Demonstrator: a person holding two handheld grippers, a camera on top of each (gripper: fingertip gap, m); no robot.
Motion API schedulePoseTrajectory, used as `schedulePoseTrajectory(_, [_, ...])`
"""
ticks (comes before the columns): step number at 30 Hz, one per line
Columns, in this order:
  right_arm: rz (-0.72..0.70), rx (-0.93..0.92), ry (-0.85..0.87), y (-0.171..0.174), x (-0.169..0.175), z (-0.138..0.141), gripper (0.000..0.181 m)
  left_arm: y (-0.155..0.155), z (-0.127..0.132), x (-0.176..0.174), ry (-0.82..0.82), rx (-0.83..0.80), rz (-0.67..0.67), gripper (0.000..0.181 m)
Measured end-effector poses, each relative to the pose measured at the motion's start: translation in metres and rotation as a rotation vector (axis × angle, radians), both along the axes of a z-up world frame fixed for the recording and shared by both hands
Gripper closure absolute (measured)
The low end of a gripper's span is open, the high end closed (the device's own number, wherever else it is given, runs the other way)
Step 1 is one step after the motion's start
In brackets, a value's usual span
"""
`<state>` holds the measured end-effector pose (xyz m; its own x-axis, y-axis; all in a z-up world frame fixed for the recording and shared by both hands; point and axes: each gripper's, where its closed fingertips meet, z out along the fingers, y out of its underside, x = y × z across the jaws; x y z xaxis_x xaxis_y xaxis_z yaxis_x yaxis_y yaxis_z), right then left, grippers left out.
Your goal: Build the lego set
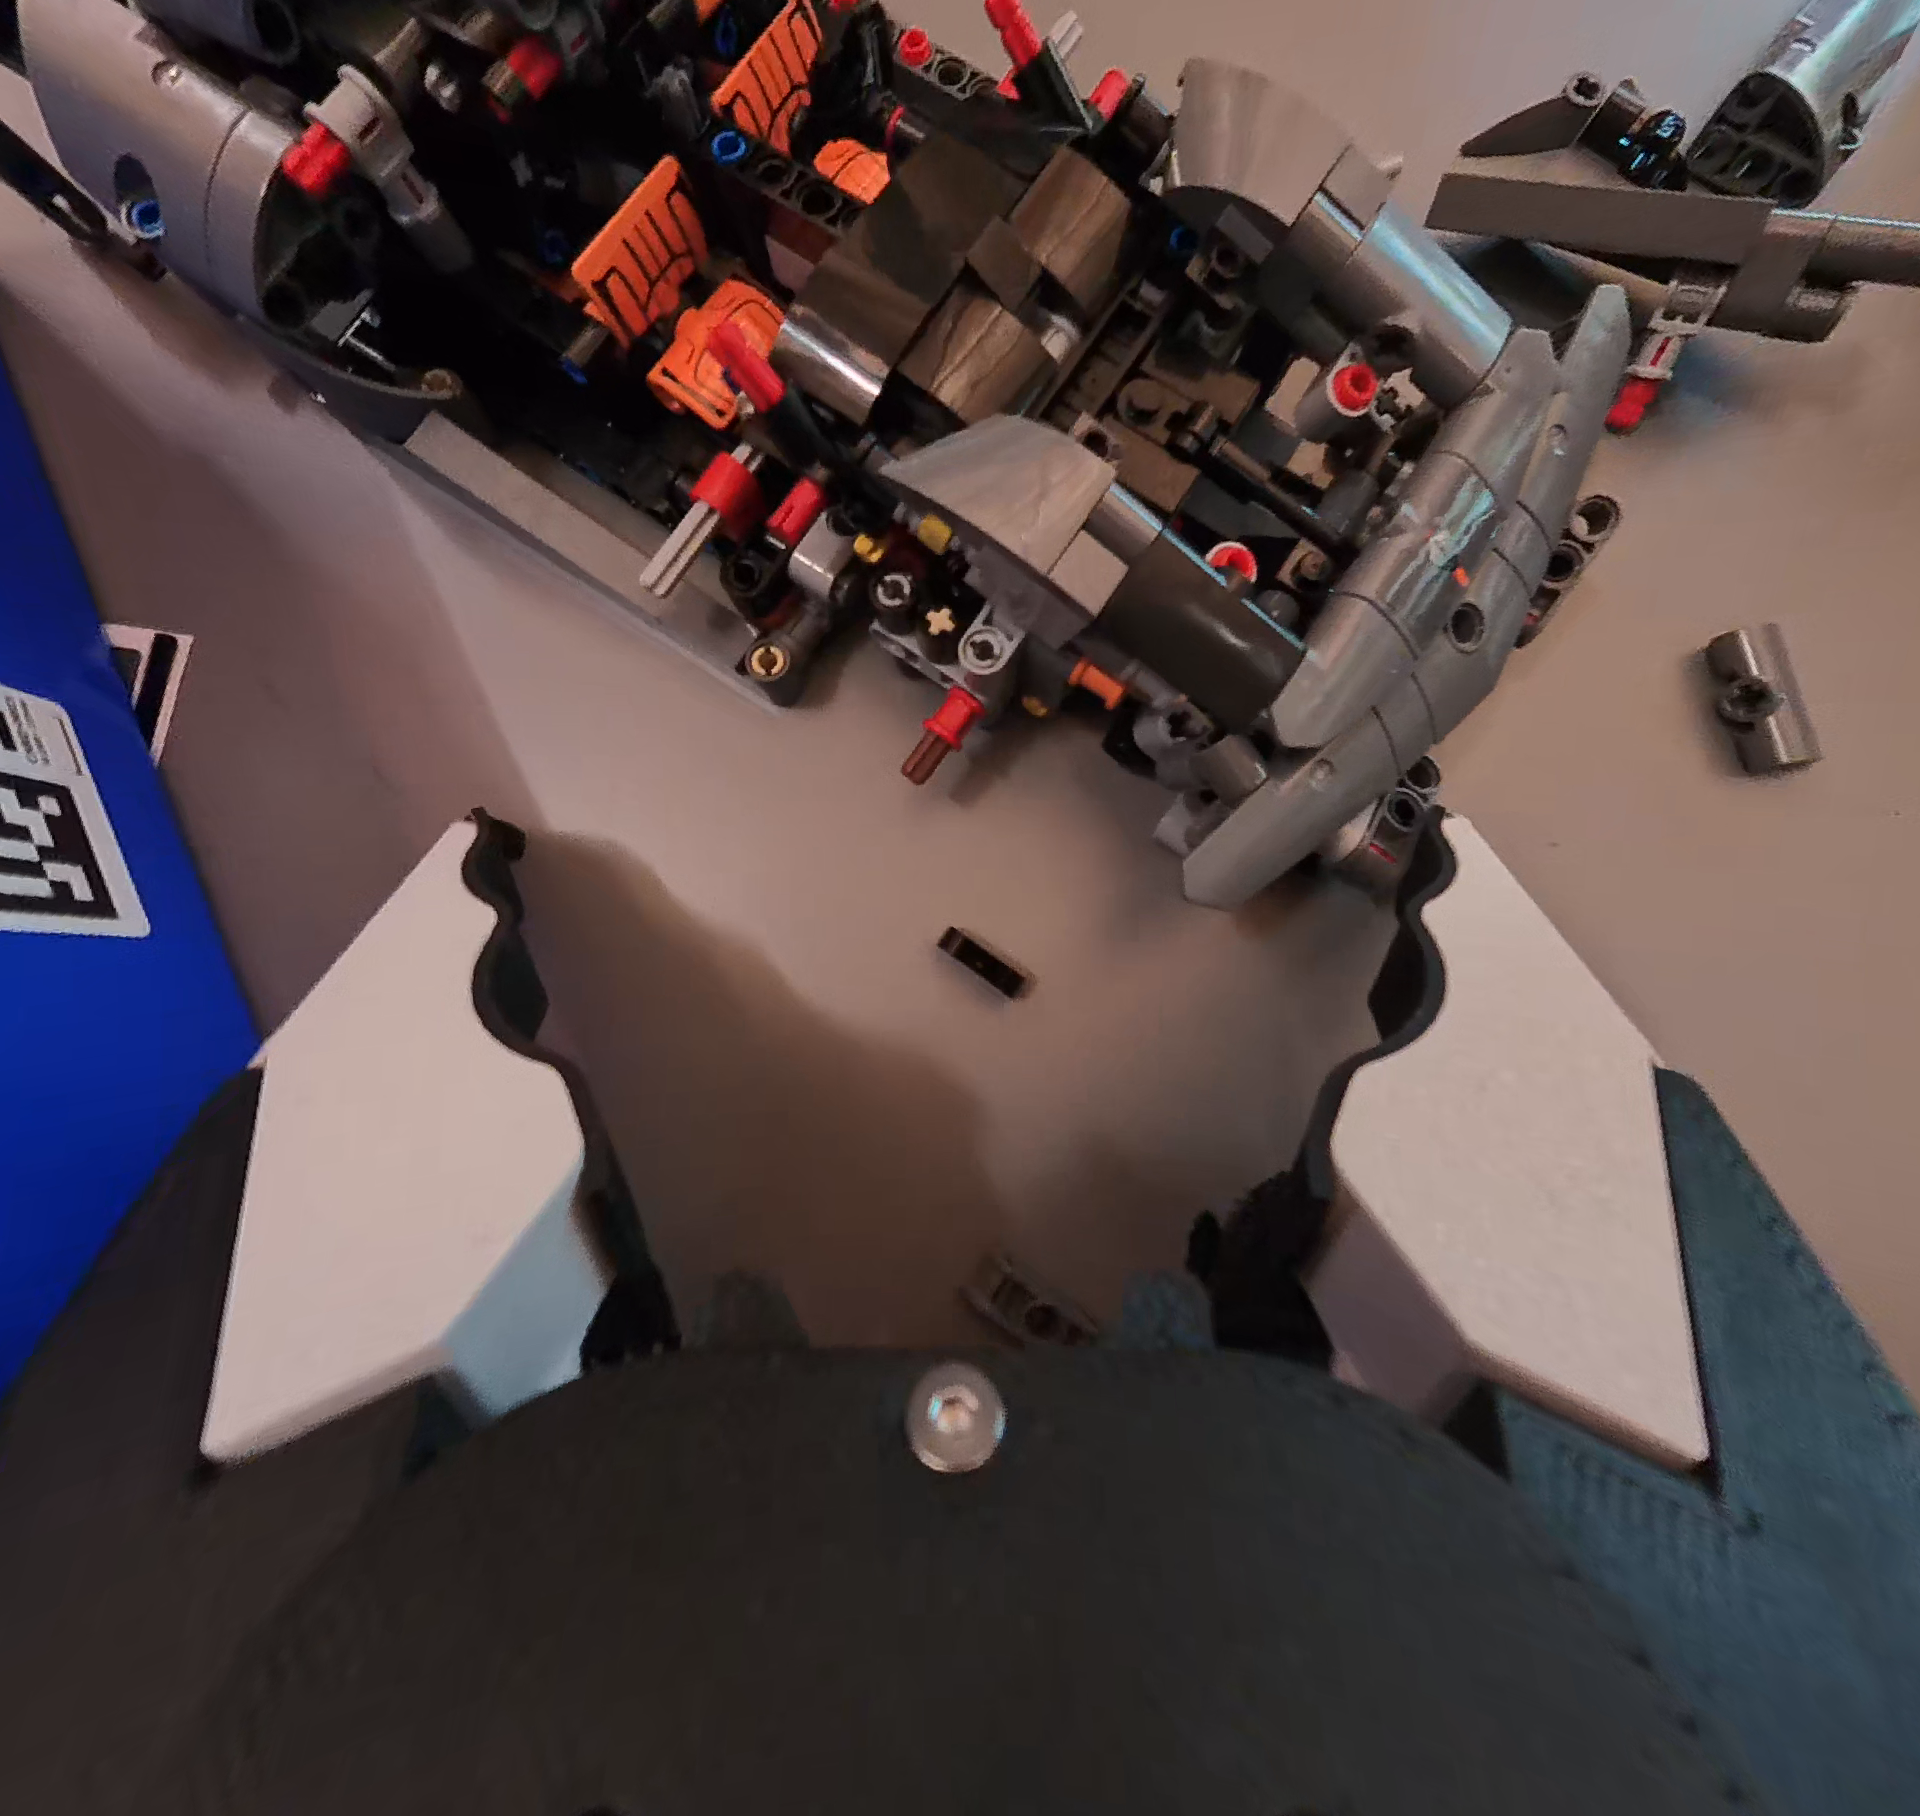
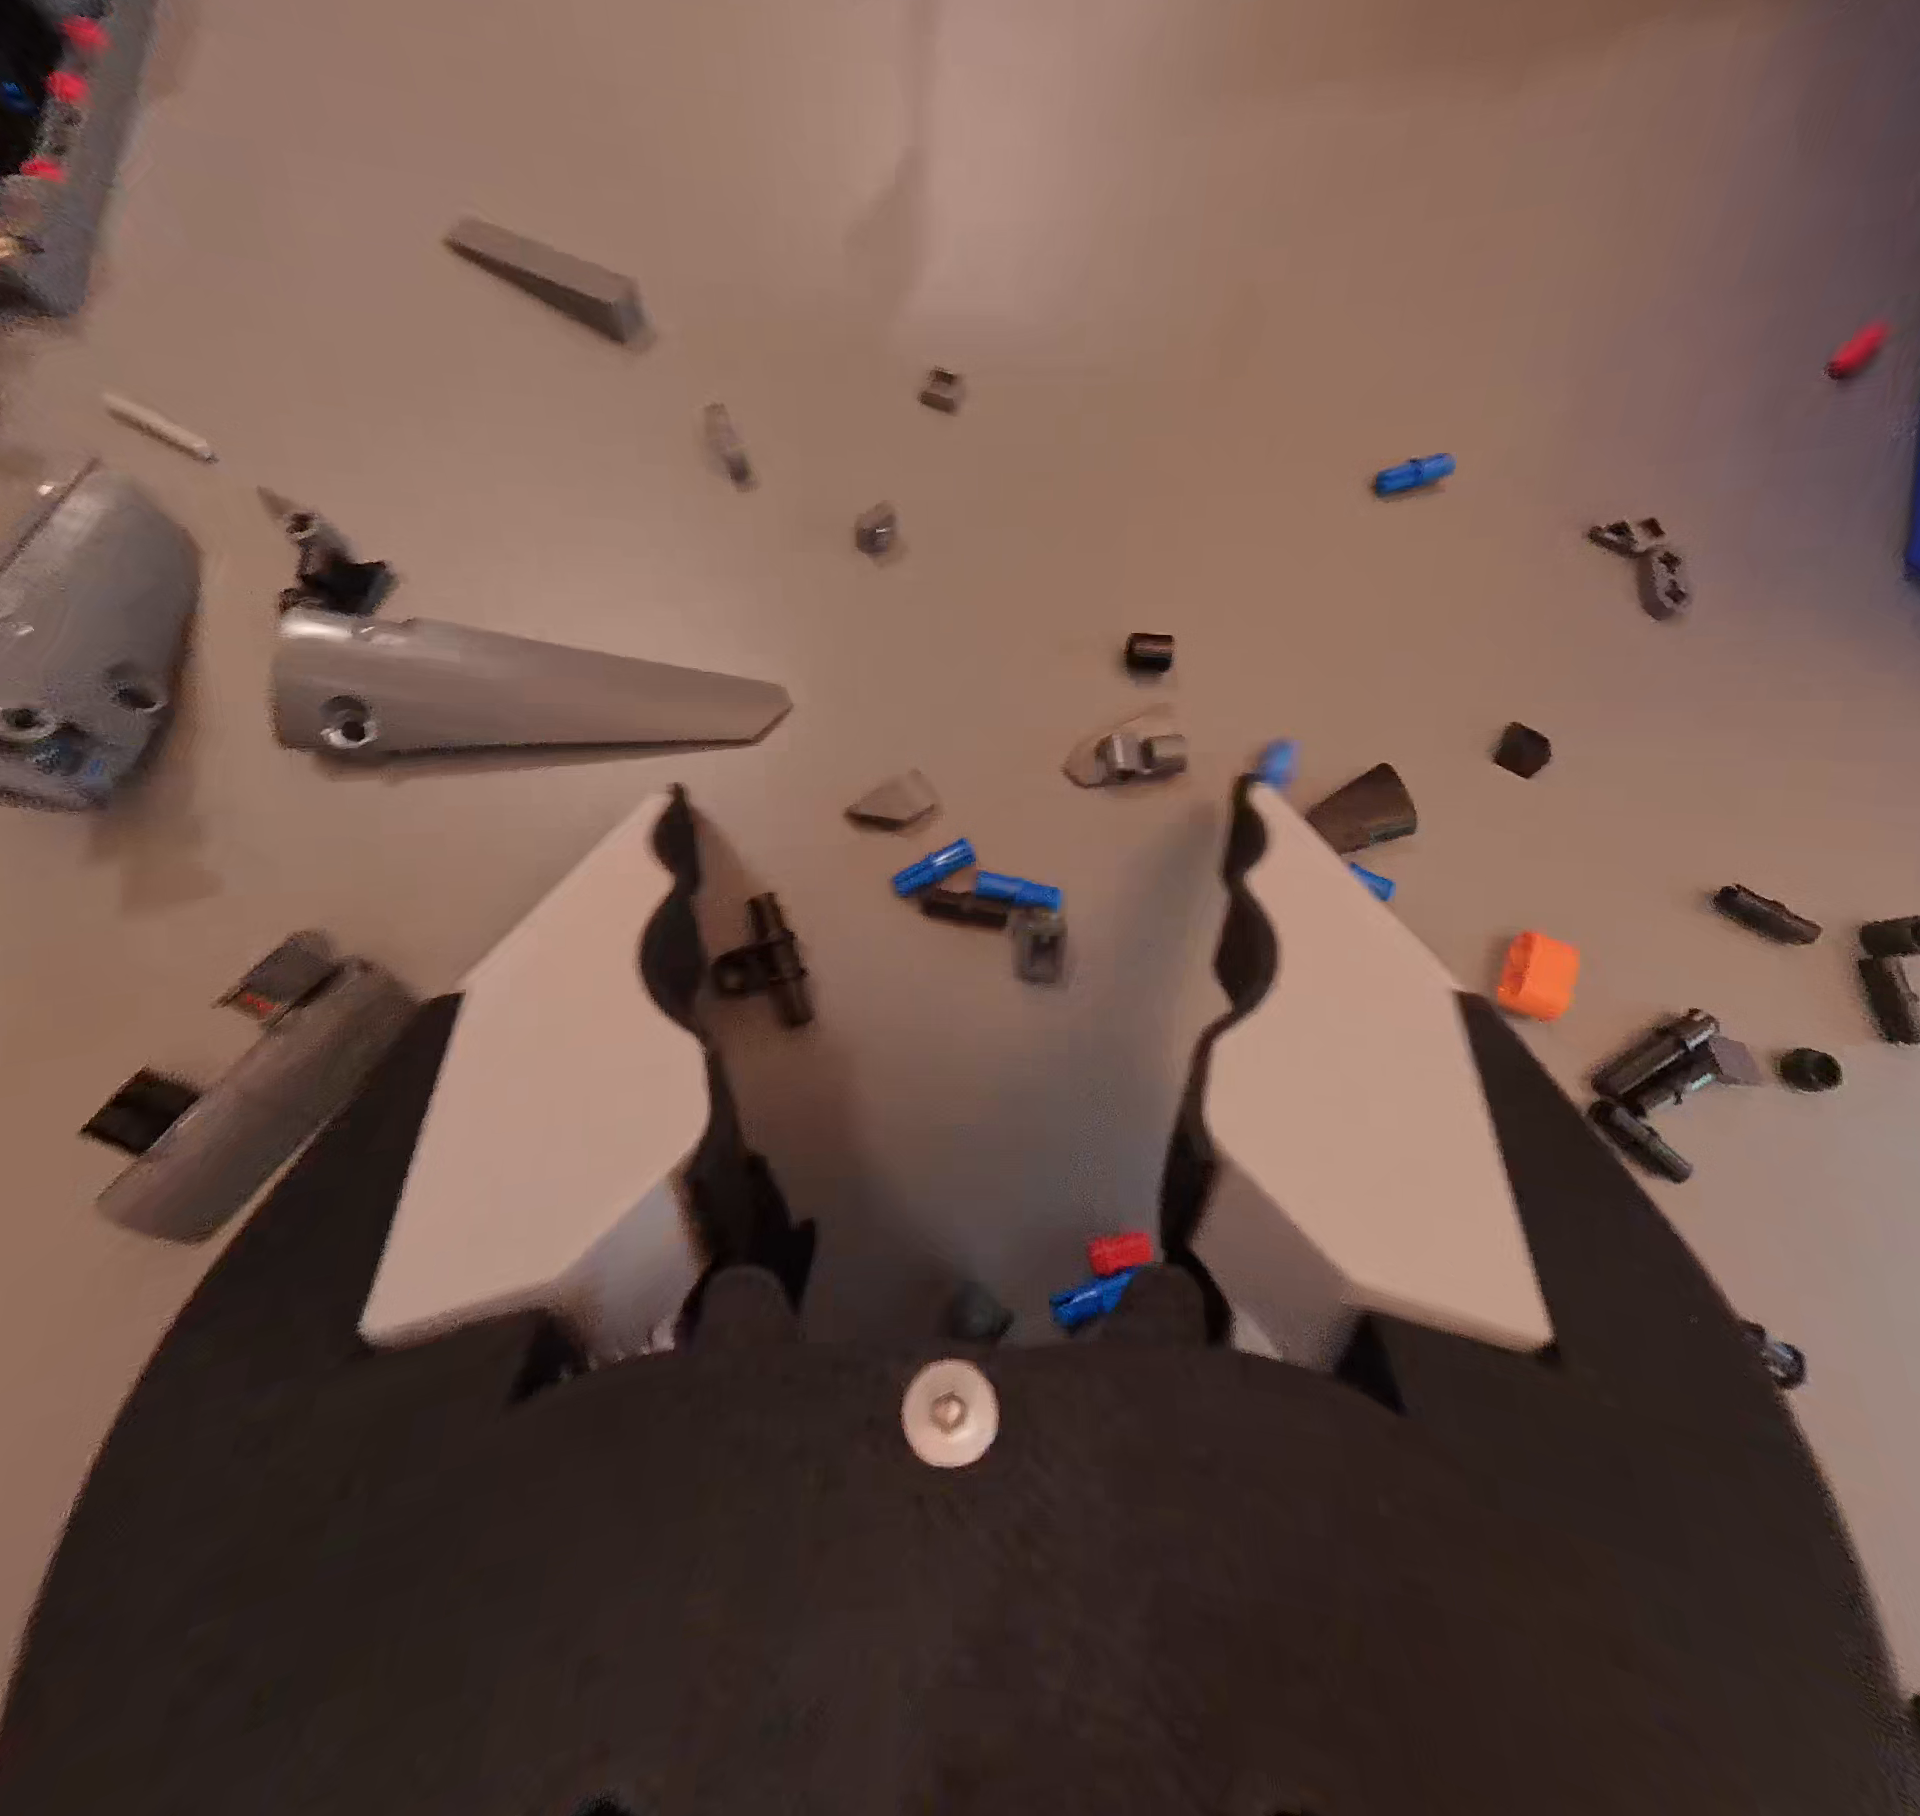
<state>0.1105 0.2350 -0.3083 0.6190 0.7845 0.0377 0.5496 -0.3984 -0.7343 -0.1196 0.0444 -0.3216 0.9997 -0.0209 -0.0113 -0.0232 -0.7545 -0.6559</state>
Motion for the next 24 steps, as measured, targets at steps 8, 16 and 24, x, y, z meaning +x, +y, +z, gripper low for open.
schedulePoseTrajectory(8, [0.048, -0.068, 0.002, -0.004, 0.0, -0.006, 0.06, -0.002, 0.0, 0.0, 0.001, 0.003, 0.014, 0.023])
schedulePoseTrajectory(16, [0.066, -0.074, -0.004, -0.007, -0.001, -0.007, 0.052, -0.002, 0.0, 0.0, 0.002, 0.003, 0.014, 0.023])
schedulePoseTrajectory(24, [0.066, -0.074, -0.004, -0.007, -0.001, -0.008, 0.052, -0.001, 0.0, 0.0, -0.001, 0.012, 0.013, 0.023])
